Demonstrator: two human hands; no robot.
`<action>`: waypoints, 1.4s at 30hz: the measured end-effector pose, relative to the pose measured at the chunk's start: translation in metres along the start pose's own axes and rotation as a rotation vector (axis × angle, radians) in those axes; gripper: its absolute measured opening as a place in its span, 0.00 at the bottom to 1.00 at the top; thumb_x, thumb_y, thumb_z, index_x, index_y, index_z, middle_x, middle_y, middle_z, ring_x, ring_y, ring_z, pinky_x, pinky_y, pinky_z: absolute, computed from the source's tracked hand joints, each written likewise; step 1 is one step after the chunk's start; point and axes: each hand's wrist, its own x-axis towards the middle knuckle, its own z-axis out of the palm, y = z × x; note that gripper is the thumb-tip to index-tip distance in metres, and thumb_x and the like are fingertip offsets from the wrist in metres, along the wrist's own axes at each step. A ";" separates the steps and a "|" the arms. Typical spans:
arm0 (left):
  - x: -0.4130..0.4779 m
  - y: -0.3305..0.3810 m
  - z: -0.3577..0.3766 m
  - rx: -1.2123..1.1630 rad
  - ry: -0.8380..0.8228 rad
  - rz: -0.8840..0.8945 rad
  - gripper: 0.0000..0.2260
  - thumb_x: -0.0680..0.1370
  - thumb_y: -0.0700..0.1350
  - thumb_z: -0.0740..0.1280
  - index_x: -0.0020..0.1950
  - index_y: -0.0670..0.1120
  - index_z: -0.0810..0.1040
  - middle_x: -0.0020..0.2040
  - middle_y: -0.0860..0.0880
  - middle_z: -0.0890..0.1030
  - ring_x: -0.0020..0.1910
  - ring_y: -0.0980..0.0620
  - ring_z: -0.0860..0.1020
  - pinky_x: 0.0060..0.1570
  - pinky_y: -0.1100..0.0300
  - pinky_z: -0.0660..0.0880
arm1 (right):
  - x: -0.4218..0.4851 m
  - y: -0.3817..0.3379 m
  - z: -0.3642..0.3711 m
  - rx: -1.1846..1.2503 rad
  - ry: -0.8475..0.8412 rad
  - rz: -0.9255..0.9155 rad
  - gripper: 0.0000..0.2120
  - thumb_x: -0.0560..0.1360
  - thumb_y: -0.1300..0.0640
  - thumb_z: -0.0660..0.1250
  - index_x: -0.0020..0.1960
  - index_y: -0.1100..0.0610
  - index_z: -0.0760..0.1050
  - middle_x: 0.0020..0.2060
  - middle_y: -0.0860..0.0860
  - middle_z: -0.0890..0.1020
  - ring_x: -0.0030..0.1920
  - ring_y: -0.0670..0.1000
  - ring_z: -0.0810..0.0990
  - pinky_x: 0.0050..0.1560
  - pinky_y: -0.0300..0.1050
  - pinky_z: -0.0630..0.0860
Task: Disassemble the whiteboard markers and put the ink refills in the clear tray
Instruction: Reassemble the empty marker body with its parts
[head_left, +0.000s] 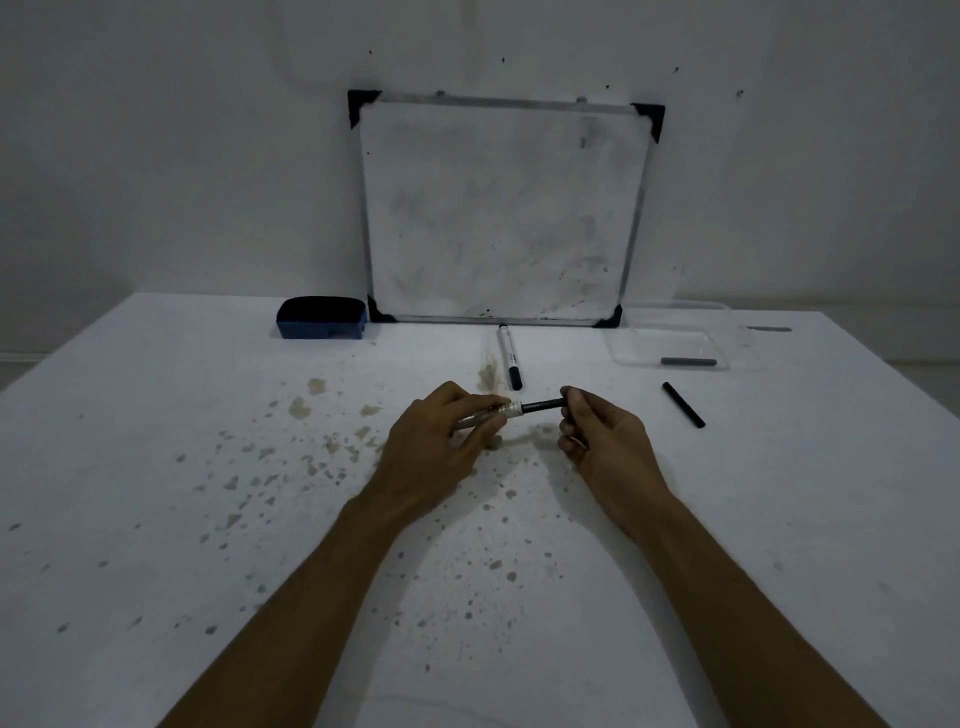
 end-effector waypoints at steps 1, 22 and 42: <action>0.000 0.000 0.001 0.012 0.002 0.016 0.15 0.81 0.58 0.66 0.65 0.56 0.83 0.46 0.61 0.77 0.40 0.60 0.80 0.38 0.65 0.74 | -0.001 0.000 0.001 -0.018 0.012 -0.012 0.11 0.82 0.52 0.66 0.56 0.55 0.83 0.36 0.52 0.76 0.34 0.47 0.74 0.39 0.44 0.71; -0.003 0.006 -0.003 -0.165 -0.031 -0.075 0.13 0.84 0.52 0.64 0.65 0.51 0.83 0.53 0.56 0.87 0.47 0.56 0.85 0.46 0.58 0.83 | -0.018 0.001 0.019 -0.383 0.038 -0.460 0.07 0.76 0.55 0.74 0.54 0.51 0.84 0.45 0.47 0.87 0.41 0.47 0.85 0.43 0.36 0.80; 0.009 -0.020 -0.010 0.026 0.101 -0.045 0.15 0.82 0.57 0.66 0.64 0.52 0.84 0.53 0.54 0.86 0.50 0.58 0.82 0.50 0.57 0.81 | -0.007 0.015 0.024 -0.903 -0.065 -0.416 0.12 0.80 0.49 0.67 0.60 0.52 0.82 0.52 0.45 0.85 0.47 0.42 0.81 0.51 0.30 0.76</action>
